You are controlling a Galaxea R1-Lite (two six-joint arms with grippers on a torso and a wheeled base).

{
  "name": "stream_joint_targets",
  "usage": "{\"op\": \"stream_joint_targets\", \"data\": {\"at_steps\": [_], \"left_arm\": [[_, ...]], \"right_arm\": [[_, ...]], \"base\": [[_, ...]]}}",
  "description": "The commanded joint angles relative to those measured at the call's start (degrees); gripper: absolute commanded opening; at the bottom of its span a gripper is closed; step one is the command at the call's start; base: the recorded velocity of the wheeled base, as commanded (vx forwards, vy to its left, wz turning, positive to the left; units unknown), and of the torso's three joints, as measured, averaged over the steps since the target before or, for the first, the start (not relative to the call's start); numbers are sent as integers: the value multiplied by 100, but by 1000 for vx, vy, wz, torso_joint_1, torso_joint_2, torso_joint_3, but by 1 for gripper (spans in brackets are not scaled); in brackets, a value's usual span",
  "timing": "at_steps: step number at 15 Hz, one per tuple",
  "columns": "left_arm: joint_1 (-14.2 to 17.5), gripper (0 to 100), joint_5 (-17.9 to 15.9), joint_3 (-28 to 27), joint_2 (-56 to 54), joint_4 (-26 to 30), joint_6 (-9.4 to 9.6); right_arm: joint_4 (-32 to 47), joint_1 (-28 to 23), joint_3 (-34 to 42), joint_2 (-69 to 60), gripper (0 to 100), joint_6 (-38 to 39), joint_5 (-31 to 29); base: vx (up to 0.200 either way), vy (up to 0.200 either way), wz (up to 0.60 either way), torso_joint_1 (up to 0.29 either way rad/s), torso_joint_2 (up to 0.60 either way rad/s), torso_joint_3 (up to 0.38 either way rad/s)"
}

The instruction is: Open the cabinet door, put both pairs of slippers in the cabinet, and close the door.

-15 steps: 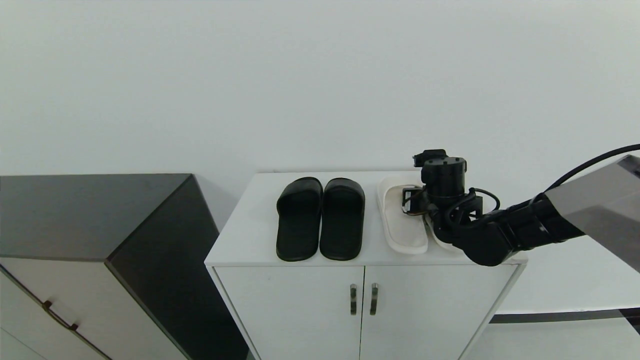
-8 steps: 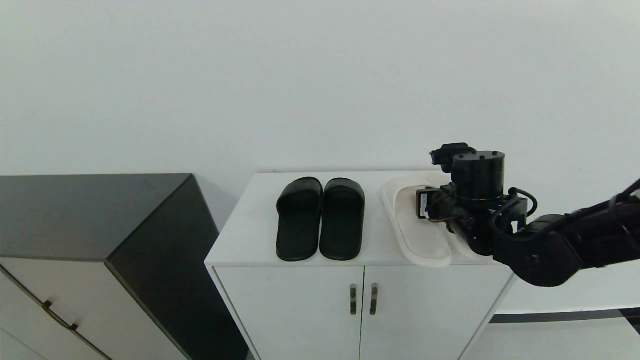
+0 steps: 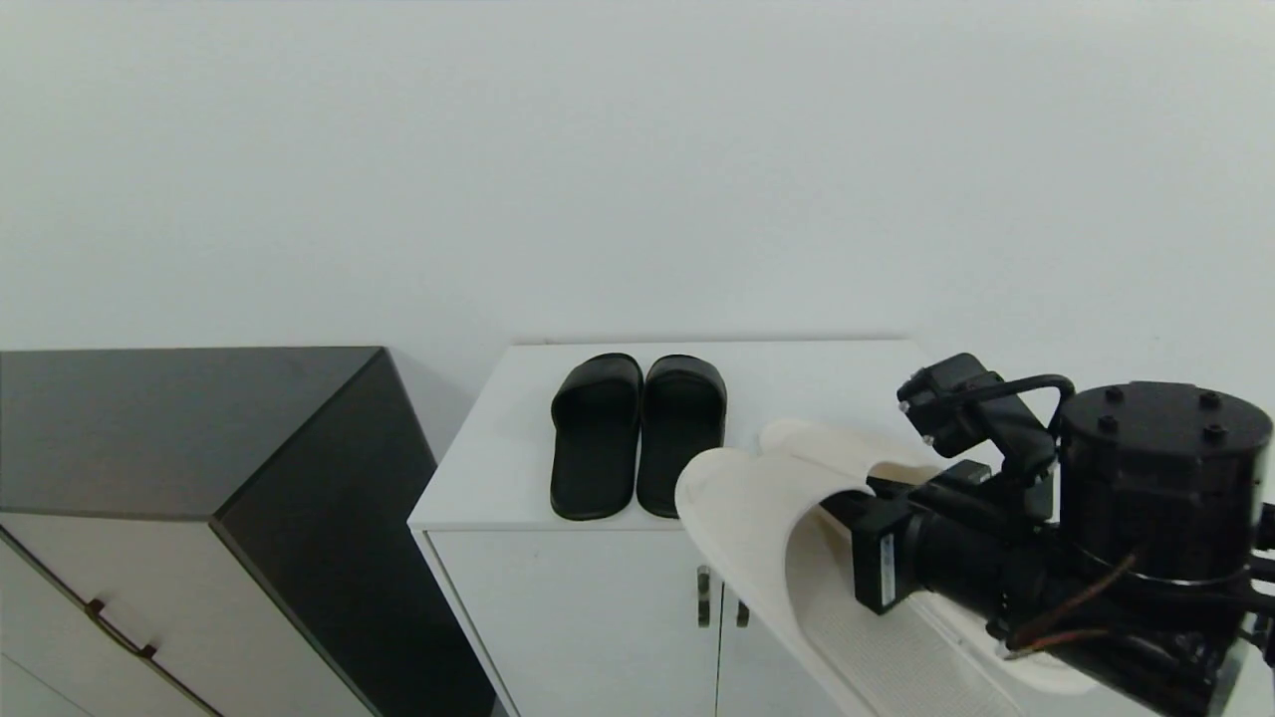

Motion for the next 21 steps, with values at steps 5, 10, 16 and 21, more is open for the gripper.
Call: {"op": "stream_joint_targets", "data": {"at_steps": [5,10,16,21], "left_arm": [[4,0,2,-1,-2,-1,-2],[4,0,2,-1,6,-1,-2],[4,0,2,-1,6,-1,-2],[4,0,2,7,6,-1,-2]], "right_arm": [[262,259,227,-422,0,8,84],[236,259,359,-448,0,-1,93],[236,250,403,-448,0,-10,163],[254,250,412,-439,0,-10,251]], "base": [[-80,0,0,1,1,1],[-80,0,0,3,1,-2],[0,0,0,0,0,0],[0,-120,0,-2,1,1]]}}
